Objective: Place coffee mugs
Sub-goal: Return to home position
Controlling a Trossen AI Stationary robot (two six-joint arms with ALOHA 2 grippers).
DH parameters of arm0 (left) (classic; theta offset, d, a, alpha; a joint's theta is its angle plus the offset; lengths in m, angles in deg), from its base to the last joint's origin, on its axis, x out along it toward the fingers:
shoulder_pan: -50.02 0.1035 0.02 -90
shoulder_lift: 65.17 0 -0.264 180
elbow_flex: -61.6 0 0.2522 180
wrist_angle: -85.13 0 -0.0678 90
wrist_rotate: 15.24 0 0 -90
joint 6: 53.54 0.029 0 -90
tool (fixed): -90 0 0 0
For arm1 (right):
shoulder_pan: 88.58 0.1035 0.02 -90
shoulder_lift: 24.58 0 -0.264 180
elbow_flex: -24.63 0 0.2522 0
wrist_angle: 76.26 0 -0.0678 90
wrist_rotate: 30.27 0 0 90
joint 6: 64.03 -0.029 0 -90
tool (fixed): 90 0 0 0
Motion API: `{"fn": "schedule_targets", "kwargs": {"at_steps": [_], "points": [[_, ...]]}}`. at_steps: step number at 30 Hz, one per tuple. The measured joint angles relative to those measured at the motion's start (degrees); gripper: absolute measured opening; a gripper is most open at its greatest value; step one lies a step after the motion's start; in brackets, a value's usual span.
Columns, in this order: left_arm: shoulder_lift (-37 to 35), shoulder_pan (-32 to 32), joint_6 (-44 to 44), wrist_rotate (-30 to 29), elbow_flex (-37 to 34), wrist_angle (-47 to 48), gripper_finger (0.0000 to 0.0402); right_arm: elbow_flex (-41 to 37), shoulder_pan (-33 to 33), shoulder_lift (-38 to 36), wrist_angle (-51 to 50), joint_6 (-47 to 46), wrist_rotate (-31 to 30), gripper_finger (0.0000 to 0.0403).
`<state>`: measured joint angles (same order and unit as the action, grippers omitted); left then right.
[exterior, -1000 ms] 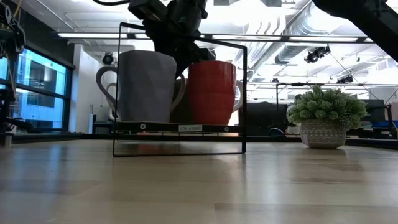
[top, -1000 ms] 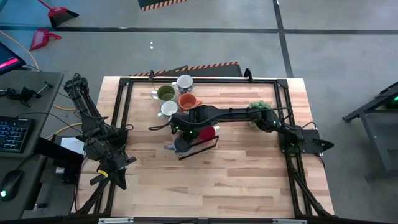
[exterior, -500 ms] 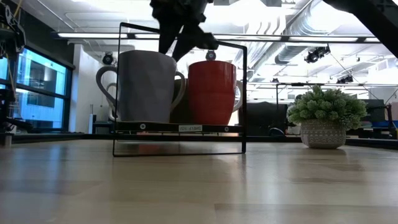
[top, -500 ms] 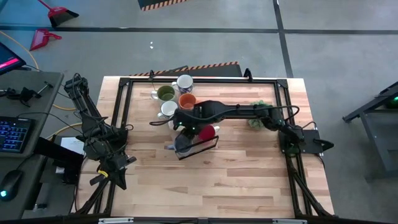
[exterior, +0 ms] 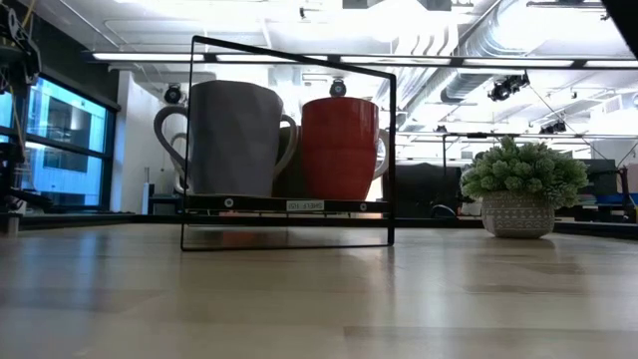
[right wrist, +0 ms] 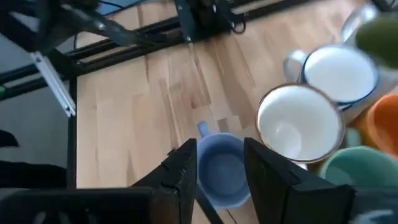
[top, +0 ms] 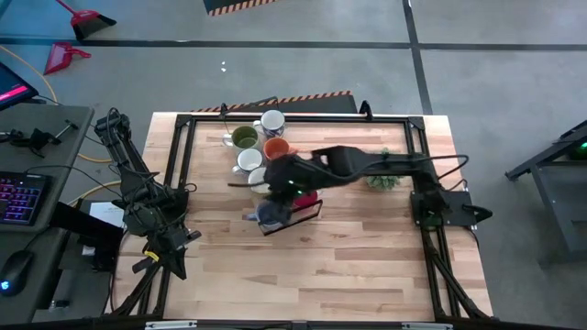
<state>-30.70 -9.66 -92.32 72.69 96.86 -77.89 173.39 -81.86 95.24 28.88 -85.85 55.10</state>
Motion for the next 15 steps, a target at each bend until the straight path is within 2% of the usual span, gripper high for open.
{"fn": "schedule_targets", "kwargs": {"at_steps": [4, 8, 15], "points": [[0.0, 0.0, 0.0, 0.0, 0.0, 0.0, 0.0, 0.0, 3.9, -3.1, -1.3, 2.9, -5.8, 0.011], [0.0, 0.0, -0.3, 0.0, 0.0, -0.2, 0.0, 0.0, 8.2, -4.6, -8.3, 3.7, -16.1, 0.011], [0.0, 0.0, -2.1, 0.0, 0.0, -1.7, 0.0, -0.1, 15.4, -4.6, -28.0, -8.5, -30.7, 0.0109]]}}
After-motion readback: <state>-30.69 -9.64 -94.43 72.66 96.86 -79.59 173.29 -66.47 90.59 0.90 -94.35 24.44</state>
